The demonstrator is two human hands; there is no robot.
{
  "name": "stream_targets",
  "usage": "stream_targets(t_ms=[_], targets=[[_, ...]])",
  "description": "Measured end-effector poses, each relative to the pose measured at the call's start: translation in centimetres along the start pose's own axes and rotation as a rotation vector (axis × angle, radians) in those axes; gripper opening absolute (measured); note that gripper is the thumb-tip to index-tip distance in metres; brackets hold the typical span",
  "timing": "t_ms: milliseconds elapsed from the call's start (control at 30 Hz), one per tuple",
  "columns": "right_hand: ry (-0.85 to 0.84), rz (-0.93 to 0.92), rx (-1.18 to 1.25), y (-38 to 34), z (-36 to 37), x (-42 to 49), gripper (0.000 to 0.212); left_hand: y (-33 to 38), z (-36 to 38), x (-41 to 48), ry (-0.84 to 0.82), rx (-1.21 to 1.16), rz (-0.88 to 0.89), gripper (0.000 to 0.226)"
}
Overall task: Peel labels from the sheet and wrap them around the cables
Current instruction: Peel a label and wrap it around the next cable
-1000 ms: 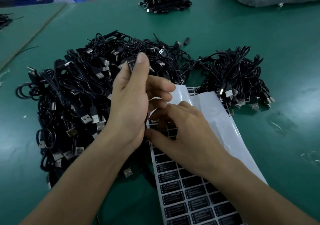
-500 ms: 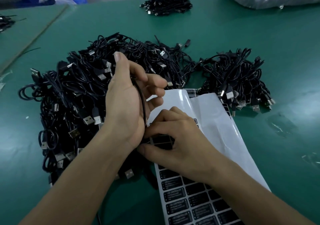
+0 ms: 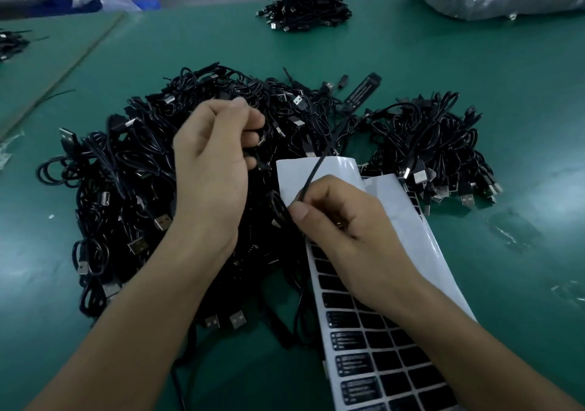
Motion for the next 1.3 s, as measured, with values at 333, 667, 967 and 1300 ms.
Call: stream_targets(t_ms=[333, 667, 967, 1300], targets=[[0.022, 0.035, 0.343, -1.7, -1.7, 1.2, 0.018, -4.6, 2.7, -1.3, -0.442, 0.531, 0.009, 0.019], [0.495, -0.013, -0.531, -2.7, -11.2, 5.9, 0.025, -5.2, 3.9, -4.1, -0.775, 0.826, 0.222, 0.094], [0.536, 0.133, -0.932, -2.4, -14.8, 9.4, 0.025, -4.9, 4.4, -5.4, -0.592, 0.985, 0.535, 0.101], [0.393, -0.270, -0.783, -5.0, -8.3, 6.0, 0.013, -4.1, 4.6, -5.4, -0.566, 0.997, 0.548, 0.068]])
Point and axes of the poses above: each hand's wrist, its own x-axis towards the middle knuckle, its own z-axis out of the palm, y = z × x, the point moved 8 cm from there along x, towards the middle knuckle, and after that the axes turned 13 degrees about y, right-handed, at the moved point
